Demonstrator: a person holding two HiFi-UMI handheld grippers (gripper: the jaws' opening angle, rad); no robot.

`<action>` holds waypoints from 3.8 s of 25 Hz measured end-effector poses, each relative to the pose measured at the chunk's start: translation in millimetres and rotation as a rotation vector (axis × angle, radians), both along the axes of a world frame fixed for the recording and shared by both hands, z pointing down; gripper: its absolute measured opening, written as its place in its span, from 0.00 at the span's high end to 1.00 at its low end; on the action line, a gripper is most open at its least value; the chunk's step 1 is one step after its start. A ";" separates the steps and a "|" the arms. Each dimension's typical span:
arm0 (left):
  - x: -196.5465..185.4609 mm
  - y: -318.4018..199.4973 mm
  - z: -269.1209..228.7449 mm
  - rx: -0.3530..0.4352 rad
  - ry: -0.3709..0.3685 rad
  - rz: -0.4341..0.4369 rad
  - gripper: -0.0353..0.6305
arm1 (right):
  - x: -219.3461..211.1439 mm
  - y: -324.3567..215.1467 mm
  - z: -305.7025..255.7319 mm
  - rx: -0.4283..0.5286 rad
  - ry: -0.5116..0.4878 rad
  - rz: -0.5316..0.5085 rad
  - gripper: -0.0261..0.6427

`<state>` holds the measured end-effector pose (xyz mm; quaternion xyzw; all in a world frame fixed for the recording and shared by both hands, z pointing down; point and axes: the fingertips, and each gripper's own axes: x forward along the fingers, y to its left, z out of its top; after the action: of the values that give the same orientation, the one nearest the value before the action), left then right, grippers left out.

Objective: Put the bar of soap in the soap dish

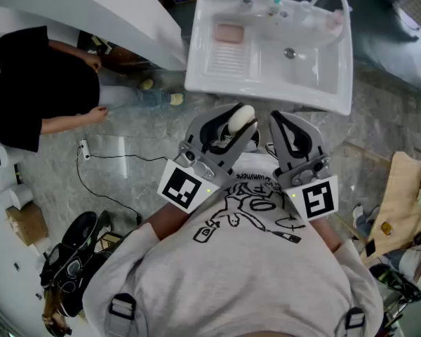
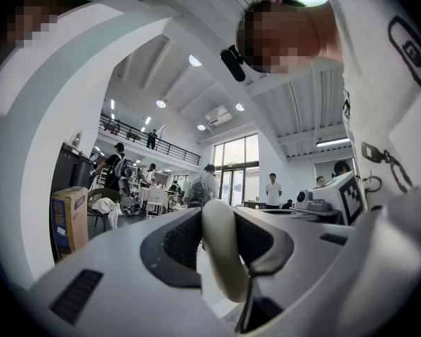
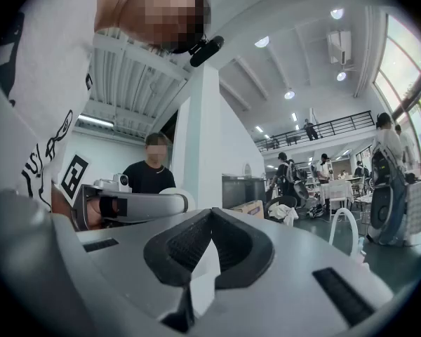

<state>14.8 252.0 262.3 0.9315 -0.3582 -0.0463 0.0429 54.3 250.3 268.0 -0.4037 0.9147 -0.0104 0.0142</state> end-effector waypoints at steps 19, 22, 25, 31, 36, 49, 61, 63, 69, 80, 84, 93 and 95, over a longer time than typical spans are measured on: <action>32.1 14.2 1.8 -0.013 0.001 -0.052 0.76 | 25.1 12.7 2.8 -0.029 -0.048 -0.080 0.93; 32.1 14.2 1.5 -0.013 -0.006 -0.053 0.76 | 26.3 12.7 2.0 -0.026 -0.044 -0.080 0.93; 29.5 10.2 1.3 -0.013 -0.004 -0.059 0.76 | 25.5 8.7 2.0 -0.028 -0.045 -0.080 0.93; 21.5 -4.7 4.8 -0.014 0.006 -0.058 0.76 | 16.7 -6.1 4.8 -0.023 -0.032 -0.080 0.93; 15.7 -26.9 4.9 -0.006 0.009 -0.048 0.76 | 11.2 -25.3 4.2 -0.009 -0.016 -0.071 0.93; 1.5 -96.6 9.1 -0.022 0.012 -0.025 0.76 | -0.1 -93.2 9.1 -0.025 0.000 -0.044 0.93; -12.6 -160.7 8.5 -0.025 0.013 0.018 0.76 | -13.5 -158.8 5.5 -0.022 0.022 -0.010 0.93; -15.4 -172.4 6.4 -0.022 0.016 0.026 0.76 | -17.1 -170.8 2.7 -0.016 0.022 -0.002 0.93; -29.8 -196.7 0.7 -0.007 0.005 0.048 0.76 | -32.3 -196.8 -3.0 0.000 0.022 0.014 0.93; -72.5 -233.3 6.3 -0.026 0.008 0.070 0.76 | -71.4 -237.2 1.8 -0.021 0.031 0.047 0.93; -82.0 -240.1 8.2 -0.029 0.010 0.079 0.76 | -80.5 -242.4 3.3 -0.027 0.035 0.058 0.93; -82.0 -241.0 8.3 -0.031 0.021 0.065 0.76 | -81.4 -241.7 8.1 -0.034 0.048 0.048 0.93; -80.0 -240.9 9.5 -0.033 0.019 0.057 0.76 | -79.2 -242.0 8.2 -0.032 0.050 0.041 0.93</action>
<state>-65.2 11.1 271.8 0.9401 -0.3317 -0.0480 0.0627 -24.9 8.3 276.2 -0.4226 0.9061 -0.0149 -0.0148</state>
